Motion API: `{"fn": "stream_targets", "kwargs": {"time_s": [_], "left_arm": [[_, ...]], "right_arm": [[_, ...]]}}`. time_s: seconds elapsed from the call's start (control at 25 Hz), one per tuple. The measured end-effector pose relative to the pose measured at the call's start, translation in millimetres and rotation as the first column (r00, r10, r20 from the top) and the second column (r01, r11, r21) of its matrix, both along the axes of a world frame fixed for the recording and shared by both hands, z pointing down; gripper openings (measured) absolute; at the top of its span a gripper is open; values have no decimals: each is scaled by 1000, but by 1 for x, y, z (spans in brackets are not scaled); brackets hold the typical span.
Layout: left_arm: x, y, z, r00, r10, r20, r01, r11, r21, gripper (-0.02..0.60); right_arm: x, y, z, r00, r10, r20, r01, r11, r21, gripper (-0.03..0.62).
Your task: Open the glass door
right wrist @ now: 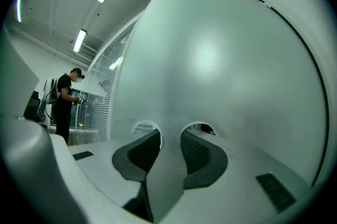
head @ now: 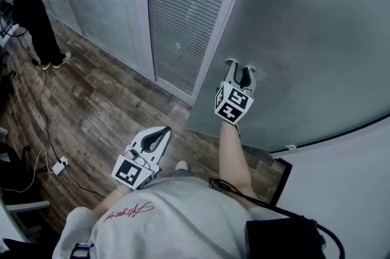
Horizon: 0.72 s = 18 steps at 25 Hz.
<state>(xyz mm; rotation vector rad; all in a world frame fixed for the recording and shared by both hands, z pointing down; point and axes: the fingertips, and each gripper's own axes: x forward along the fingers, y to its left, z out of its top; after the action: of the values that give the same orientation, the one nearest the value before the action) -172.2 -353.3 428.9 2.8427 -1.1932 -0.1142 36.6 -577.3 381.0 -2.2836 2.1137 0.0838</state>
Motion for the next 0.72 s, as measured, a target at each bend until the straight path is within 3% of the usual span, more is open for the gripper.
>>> {"fn": "stream_targets", "kwargs": {"time_s": [0.72], "left_arm": [[-11,69,-17,994,108,-17,-107,994,37,12]], "right_arm": [[-12,86,5,1000,-13,1,13,999,-49,132]]}}
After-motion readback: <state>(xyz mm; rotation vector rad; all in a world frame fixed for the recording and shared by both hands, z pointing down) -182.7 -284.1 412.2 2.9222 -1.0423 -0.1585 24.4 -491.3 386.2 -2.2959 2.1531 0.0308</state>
